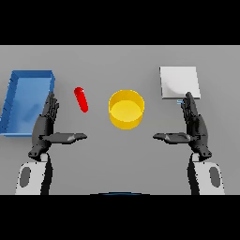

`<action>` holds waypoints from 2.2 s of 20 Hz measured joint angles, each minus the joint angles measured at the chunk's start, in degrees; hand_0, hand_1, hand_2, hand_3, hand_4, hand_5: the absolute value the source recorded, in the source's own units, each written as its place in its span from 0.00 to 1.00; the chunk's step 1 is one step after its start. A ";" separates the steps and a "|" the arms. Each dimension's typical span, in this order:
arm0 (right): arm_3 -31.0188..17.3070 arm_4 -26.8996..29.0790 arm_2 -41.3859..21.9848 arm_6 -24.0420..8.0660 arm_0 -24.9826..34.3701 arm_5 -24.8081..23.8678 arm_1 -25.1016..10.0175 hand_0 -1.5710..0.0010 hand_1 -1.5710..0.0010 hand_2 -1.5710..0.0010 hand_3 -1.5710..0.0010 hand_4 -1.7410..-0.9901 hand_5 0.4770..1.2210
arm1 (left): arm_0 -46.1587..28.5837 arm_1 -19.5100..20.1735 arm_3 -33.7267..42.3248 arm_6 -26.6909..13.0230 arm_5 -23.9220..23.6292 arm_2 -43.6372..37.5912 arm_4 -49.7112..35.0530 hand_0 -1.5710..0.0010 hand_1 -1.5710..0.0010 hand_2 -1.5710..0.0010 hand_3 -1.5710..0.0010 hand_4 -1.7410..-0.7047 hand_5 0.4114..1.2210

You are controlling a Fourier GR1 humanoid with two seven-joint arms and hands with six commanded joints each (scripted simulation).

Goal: Pick up the red beaker and tilt it to pour out 1 green nut into yellow bowl. Pick up the yellow bowl and place it on the metallic measuring scale.

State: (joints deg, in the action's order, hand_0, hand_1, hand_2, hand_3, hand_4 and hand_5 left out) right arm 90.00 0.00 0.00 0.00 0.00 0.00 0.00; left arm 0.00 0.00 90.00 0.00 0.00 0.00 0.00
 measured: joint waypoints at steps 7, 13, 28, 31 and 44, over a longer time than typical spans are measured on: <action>1.62 -7.81 -3.34 4.41 -1.35 -3.04 -1.19 1.00 1.00 1.00 1.00 0.77 0.16 | -3.08 1.46 2.94 1.39 0.69 2.18 2.52 1.00 1.00 1.00 1.00 0.56 0.23; 6.00 -17.87 -7.97 3.81 -5.27 -6.35 -2.36 1.00 1.00 1.00 1.00 0.74 0.16 | -7.14 3.86 9.67 -2.45 1.51 5.77 6.32 1.00 1.00 1.00 1.00 0.56 0.24; 5.68 -14.52 -7.12 5.94 -5.07 -4.00 -2.58 1.00 1.00 1.00 1.00 0.62 0.21 | 10.60 2.48 -13.74 1.40 -1.64 3.53 11.13 1.00 1.00 1.00 1.00 0.46 0.32; 6.19 -14.76 -7.35 4.62 -5.17 -3.93 -2.56 1.00 1.00 1.00 1.00 0.63 0.21 | 13.29 2.79 -17.54 2.92 -1.67 2.23 10.65 1.00 1.00 1.00 1.00 0.44 0.33; 7.54 -13.94 -6.65 4.03 -5.47 -3.86 -2.99 1.00 1.00 1.00 1.00 0.63 0.22 | 25.32 1.61 -32.19 5.47 -2.30 -0.47 10.61 1.00 1.00 1.00 1.00 0.41 0.35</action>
State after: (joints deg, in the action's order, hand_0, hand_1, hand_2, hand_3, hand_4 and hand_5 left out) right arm 97.54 -13.94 -6.65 4.03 -5.47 -3.86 -2.99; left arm 25.32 1.61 57.81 5.47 -2.30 -0.47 10.61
